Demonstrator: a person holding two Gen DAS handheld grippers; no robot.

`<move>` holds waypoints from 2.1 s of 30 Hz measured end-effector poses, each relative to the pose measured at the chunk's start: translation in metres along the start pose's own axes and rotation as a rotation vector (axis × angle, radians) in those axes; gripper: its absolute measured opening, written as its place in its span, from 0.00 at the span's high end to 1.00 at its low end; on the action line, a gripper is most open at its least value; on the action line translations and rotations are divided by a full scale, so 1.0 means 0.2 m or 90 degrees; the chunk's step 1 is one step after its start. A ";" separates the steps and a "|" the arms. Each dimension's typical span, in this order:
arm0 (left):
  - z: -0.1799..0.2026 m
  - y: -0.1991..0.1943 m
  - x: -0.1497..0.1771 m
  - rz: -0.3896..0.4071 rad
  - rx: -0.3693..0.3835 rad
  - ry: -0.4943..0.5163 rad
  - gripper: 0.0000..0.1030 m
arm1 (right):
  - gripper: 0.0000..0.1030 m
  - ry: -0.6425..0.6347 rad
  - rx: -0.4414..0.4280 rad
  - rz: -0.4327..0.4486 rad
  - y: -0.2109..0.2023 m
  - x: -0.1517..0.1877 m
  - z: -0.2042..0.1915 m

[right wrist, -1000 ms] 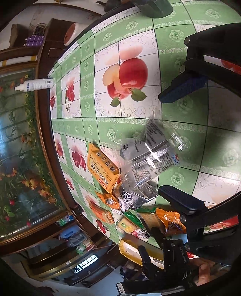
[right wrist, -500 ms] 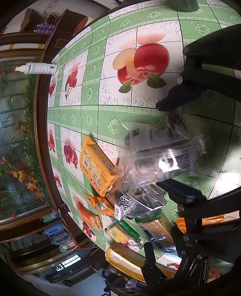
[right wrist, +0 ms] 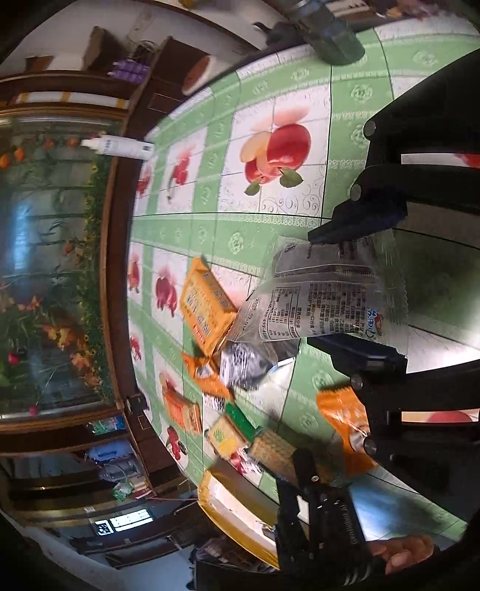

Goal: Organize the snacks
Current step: 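Grasp a cracker pack with the left tool while the right tool grasps a clear bag, then place the cracker pack and clear bag into the tray, opening both tools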

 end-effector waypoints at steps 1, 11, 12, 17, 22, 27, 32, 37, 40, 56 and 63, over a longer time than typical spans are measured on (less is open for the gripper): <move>-0.03 -0.03 0.00 0.007 -0.001 -0.007 0.57 | 0.52 -0.011 0.005 0.009 -0.04 0.00 -0.03; -0.22 -0.24 0.11 0.043 -0.026 -0.070 0.57 | 0.52 -0.103 0.025 0.052 -0.24 -0.02 -0.28; -0.24 -0.25 0.12 0.044 -0.031 -0.077 0.57 | 0.52 -0.109 0.022 0.052 -0.25 -0.02 -0.30; -0.35 -0.29 0.18 0.044 -0.039 -0.108 0.57 | 0.52 -0.136 0.009 0.054 -0.25 -0.03 -0.42; -0.43 -0.34 0.21 0.058 -0.048 -0.130 0.57 | 0.52 -0.156 -0.005 0.051 -0.25 -0.02 -0.53; -0.54 -0.43 0.23 0.081 -0.068 -0.150 0.57 | 0.53 -0.154 -0.053 0.041 -0.24 -0.02 -0.65; -0.77 -0.49 0.29 0.089 -0.114 -0.198 0.57 | 0.53 -0.112 -0.204 0.004 -0.17 -0.05 -0.88; -1.01 -0.46 0.35 0.071 -0.149 -0.248 0.57 | 0.53 -0.119 -0.293 -0.026 -0.04 -0.10 -1.24; -1.07 -0.40 0.35 0.053 -0.162 -0.253 0.57 | 0.53 -0.124 -0.330 -0.043 0.05 -0.15 -1.45; -1.07 -0.36 0.32 0.037 -0.244 -0.204 0.15 | 0.44 -0.075 -0.350 -0.080 0.32 -0.21 -1.55; -0.89 -0.40 0.24 0.062 -0.182 -0.205 0.16 | 0.34 0.018 -0.305 -0.054 0.18 -0.13 -0.99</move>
Point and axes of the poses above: each gripper's, at about its wrist camera, not at the fingertips, and y roughly the way its jaws point, z to its right, x to its underside, the point moved 8 cm from there along y, roughly the way its jaws point, and after that the axes turned 2 degrees about y, right-handed, at the moved point
